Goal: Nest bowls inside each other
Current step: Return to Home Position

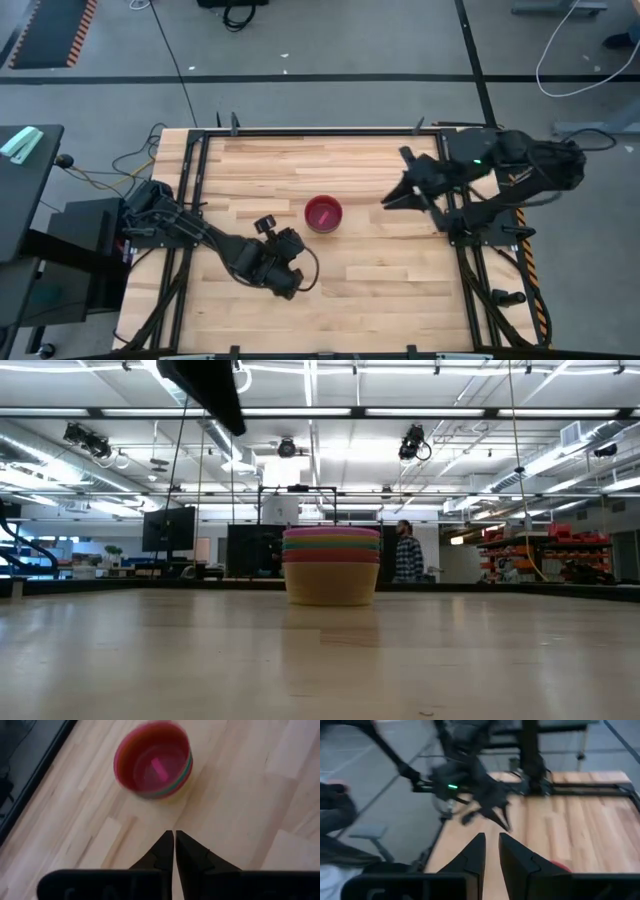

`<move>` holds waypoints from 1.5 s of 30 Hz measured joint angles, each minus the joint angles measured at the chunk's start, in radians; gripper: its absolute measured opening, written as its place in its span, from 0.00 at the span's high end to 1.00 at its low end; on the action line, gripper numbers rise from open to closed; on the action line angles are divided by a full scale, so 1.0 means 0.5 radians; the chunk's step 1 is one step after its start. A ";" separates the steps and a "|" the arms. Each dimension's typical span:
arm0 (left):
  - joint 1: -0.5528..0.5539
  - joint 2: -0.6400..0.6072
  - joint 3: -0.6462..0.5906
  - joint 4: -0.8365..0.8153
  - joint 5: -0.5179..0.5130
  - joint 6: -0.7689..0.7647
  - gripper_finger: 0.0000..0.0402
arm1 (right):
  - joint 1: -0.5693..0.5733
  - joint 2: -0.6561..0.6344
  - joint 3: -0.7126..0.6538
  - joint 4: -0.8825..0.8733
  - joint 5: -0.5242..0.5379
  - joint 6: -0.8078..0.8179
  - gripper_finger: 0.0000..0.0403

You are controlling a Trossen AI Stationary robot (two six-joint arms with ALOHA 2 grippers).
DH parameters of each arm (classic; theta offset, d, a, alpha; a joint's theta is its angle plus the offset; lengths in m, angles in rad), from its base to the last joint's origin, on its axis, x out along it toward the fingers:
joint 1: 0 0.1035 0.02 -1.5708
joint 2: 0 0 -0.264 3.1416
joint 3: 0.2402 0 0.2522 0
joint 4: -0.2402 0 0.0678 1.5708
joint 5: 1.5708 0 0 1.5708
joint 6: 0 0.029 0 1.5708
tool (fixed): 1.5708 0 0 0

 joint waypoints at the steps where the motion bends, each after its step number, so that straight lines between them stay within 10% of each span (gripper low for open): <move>1: 0.021 -0.001 0.000 0.051 -0.009 0.046 0.93 | 0.041 -0.024 0.000 0.004 0.014 0.005 0.85; 16: 0.273 -0.454 0.000 0.928 -0.031 1.006 0.94 | 0.630 -0.152 -0.249 0.331 0.097 0.043 0.85; 33: 0.317 -0.994 -0.463 1.322 -0.011 1.107 0.92 | 0.965 -0.921 -1.295 1.367 0.099 0.090 0.85; 45: 0.358 -1.455 -1.269 2.579 1.172 1.545 0.93 | 0.965 -1.100 -1.695 2.056 -0.249 0.177 0.85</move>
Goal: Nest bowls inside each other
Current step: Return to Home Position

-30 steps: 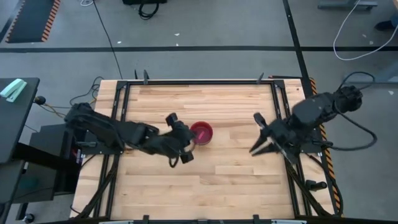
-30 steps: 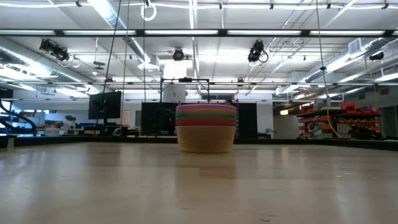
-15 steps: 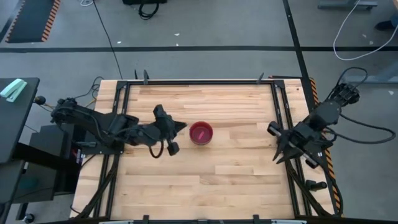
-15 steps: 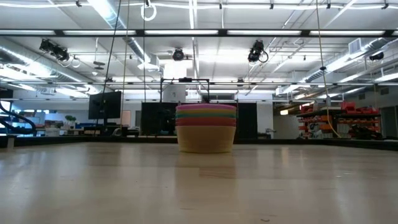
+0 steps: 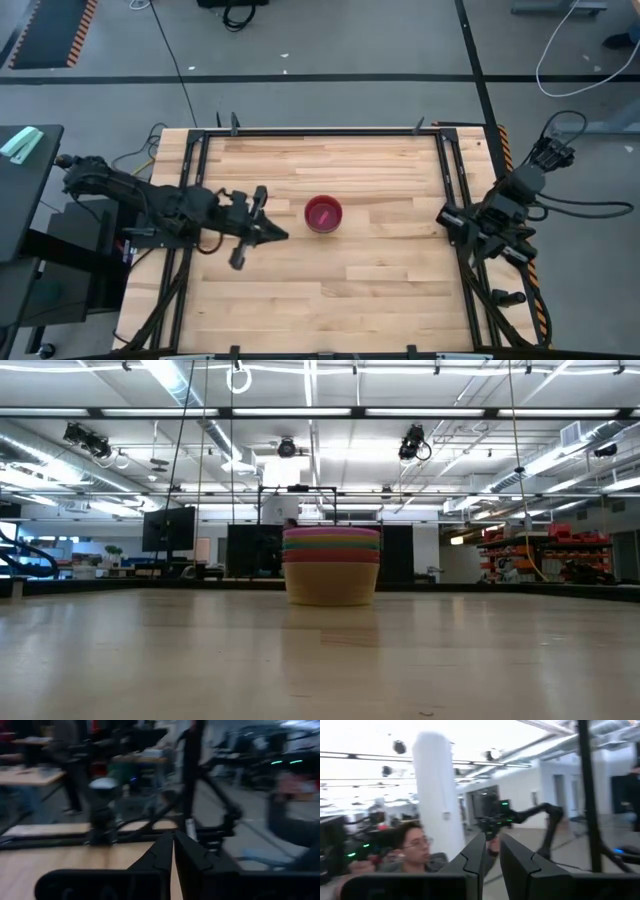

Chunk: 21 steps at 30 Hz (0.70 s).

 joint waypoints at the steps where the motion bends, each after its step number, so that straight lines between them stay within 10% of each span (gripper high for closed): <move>1: 0.008 -0.031 -0.046 0.052 0.075 0.000 0.93 | 0.000 -0.002 -0.009 0.012 -0.040 0.009 0.85; 21: 0.020 -0.621 -0.714 0.582 0.260 0.051 0.94 | 0.546 -0.051 -0.200 0.364 0.089 -0.368 0.85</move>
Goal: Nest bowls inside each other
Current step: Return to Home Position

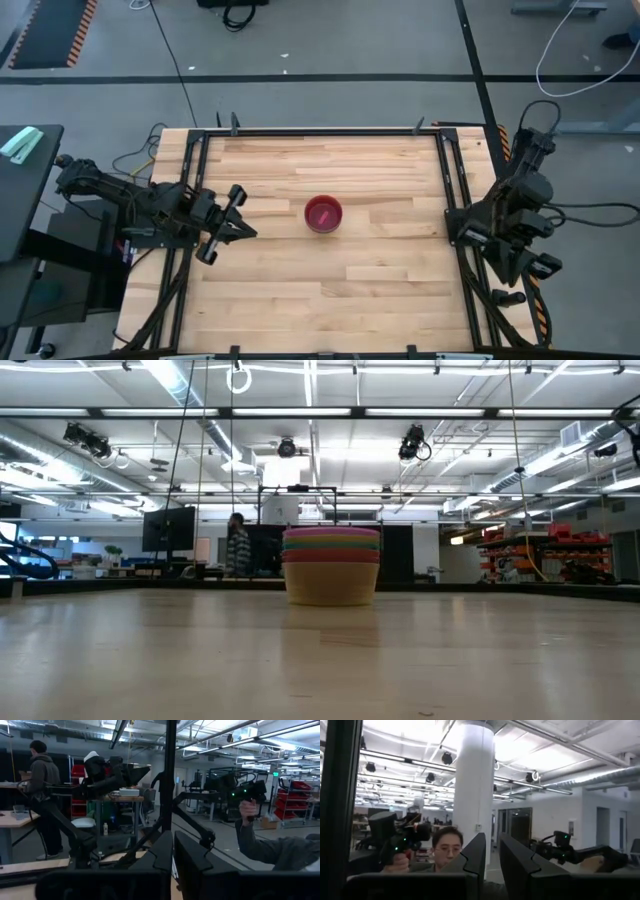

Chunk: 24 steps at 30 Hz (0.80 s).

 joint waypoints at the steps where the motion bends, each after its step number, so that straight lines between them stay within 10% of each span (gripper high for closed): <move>1: 0.000 -0.011 -0.012 0.002 0.000 0.001 0.94 | 0.011 -0.024 -0.017 0.002 0.011 0.001 0.85; 24: 0.006 -0.356 -0.023 -0.228 -0.008 0.162 0.94 | 0.026 -0.748 -0.068 -0.368 0.082 -0.120 0.85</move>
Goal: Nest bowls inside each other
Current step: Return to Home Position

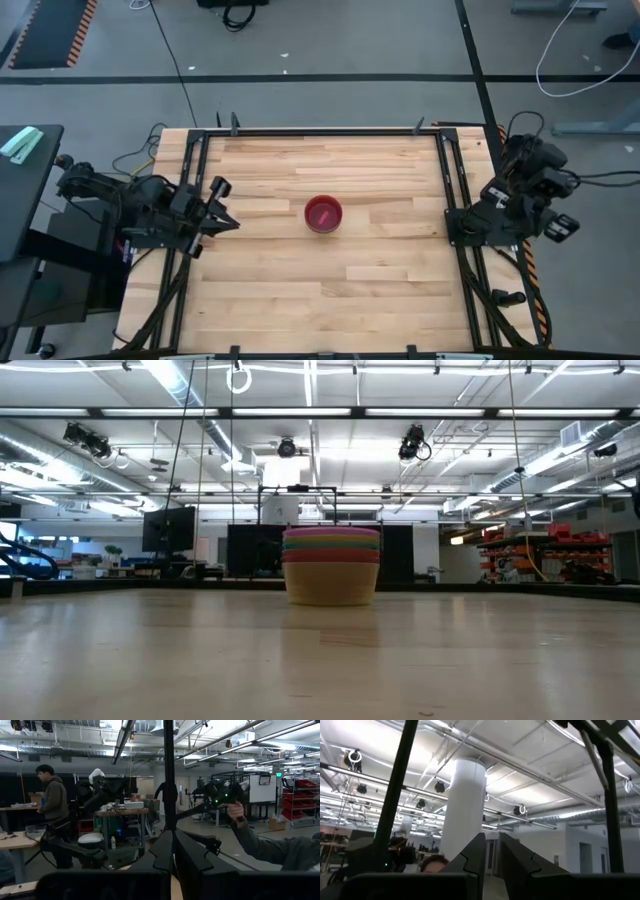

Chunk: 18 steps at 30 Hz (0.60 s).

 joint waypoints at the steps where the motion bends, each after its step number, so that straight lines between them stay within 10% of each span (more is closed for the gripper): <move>1: 0.000 -0.012 0.000 -0.012 0.000 0.008 0.93 | 0.000 -0.035 0.000 -0.023 0.001 -0.002 0.85; 18: 0.000 -0.297 0.000 -0.179 -0.001 0.050 0.94 | -0.001 -0.363 0.000 -0.208 0.021 -0.032 0.85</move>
